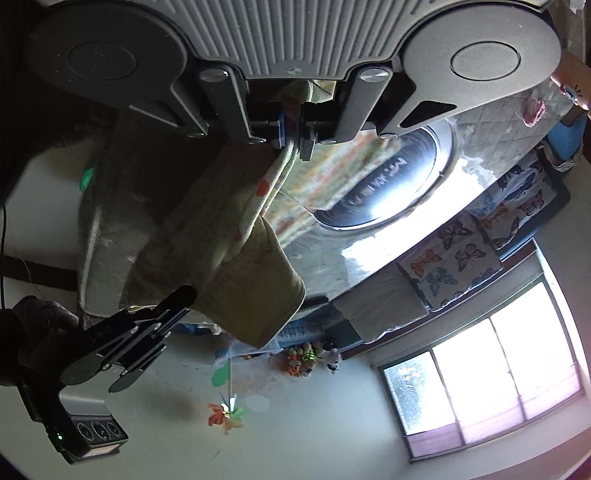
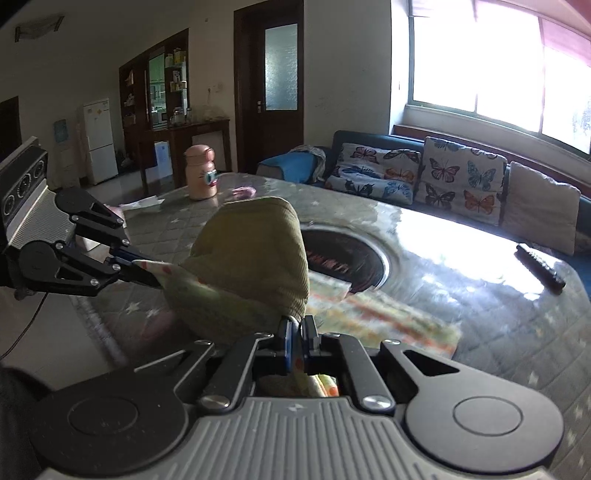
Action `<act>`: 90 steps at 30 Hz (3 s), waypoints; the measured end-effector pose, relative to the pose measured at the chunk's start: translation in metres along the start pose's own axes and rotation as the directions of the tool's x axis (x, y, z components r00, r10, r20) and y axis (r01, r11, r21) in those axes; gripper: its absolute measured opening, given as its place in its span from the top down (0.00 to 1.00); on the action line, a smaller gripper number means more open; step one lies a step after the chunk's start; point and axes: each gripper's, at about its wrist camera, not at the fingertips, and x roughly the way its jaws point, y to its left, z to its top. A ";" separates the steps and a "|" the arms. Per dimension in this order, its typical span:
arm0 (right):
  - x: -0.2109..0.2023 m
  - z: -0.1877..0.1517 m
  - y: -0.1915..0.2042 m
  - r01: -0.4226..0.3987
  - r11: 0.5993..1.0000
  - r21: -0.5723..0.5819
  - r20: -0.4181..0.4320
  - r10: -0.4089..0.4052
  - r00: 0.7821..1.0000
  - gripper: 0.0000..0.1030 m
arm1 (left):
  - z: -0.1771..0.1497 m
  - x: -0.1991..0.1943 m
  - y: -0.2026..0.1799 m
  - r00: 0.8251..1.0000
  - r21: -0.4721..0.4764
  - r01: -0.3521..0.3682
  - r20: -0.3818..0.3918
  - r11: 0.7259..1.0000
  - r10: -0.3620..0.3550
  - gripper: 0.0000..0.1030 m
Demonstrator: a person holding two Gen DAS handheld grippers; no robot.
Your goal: Fold clothes
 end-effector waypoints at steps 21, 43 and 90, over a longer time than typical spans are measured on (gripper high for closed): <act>0.139 0.019 -0.098 0.015 0.992 0.127 -0.174 0.007 0.985 0.89 | -0.013 0.123 0.080 0.982 -0.160 -0.017 -0.190 0.987 -0.014 0.89; 0.164 0.029 -0.074 0.016 0.999 0.029 -0.071 -0.014 0.997 0.94 | 0.012 0.120 0.097 0.990 -0.166 -0.060 -0.139 0.984 0.037 0.88; 0.137 -0.027 -0.071 0.196 0.960 0.200 -0.086 -0.182 0.980 0.66 | -0.020 0.156 0.096 0.931 -0.330 -0.343 -0.240 0.879 0.274 0.93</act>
